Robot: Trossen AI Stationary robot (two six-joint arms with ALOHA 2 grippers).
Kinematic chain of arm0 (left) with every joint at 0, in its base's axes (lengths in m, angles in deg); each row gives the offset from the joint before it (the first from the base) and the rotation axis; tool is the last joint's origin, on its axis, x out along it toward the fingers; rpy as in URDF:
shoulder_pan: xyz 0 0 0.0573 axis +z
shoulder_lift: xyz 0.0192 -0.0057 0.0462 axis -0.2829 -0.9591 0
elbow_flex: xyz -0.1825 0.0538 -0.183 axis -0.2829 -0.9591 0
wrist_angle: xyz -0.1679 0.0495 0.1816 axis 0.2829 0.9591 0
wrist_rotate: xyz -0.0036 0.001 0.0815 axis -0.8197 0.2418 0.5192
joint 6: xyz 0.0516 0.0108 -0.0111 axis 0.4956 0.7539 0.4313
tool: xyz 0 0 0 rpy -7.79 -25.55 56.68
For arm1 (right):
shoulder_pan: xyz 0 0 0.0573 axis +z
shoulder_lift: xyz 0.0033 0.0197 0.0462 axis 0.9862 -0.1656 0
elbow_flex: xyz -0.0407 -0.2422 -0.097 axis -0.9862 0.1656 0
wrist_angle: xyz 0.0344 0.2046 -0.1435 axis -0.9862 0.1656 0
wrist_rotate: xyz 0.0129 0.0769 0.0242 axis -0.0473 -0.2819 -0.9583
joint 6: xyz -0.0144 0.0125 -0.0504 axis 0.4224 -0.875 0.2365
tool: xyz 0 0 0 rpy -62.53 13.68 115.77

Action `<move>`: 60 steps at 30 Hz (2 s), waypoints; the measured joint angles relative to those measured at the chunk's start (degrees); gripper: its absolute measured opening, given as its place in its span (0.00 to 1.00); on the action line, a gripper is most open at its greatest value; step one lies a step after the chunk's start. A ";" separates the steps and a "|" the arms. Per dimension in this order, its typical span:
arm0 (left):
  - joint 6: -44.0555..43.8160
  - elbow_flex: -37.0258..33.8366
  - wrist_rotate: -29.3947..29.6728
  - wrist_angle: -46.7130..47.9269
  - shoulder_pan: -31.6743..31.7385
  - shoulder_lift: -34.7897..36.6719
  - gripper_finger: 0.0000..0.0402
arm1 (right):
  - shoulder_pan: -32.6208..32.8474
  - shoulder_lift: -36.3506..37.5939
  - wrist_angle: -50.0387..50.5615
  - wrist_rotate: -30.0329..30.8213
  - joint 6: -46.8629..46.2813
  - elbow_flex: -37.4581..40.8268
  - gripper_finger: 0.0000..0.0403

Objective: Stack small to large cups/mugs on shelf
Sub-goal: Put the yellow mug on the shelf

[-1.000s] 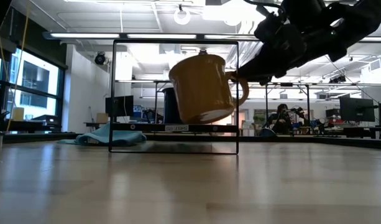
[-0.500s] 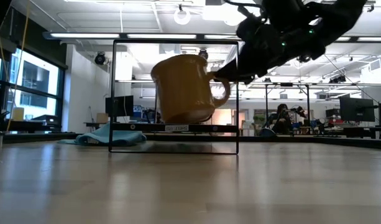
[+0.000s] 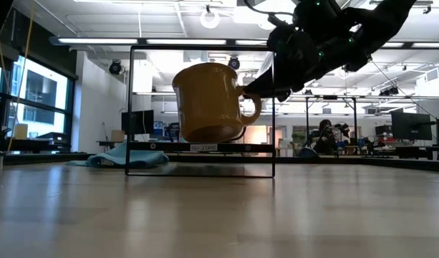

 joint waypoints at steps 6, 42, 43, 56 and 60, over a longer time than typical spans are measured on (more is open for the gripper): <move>0.67 0.00 0.00 -0.09 0.00 0.00 0.45 | 0.00 0.02 0.42 0.20 0.10 0.02 0.11; 1.13 0.00 0.05 -0.15 0.00 0.00 0.45 | 0.07 0.24 1.18 0.18 0.22 0.28 0.11; 1.23 0.00 0.06 -0.15 0.00 0.00 0.45 | 0.07 0.24 1.04 0.23 0.41 0.28 0.11; 1.31 0.00 0.07 -0.15 0.00 0.00 0.45 | -0.02 0.24 -0.76 1.52 1.66 0.35 0.11; 1.31 0.00 0.09 -0.15 0.00 0.00 0.45 | -0.02 0.24 -1.03 1.47 2.14 0.35 0.11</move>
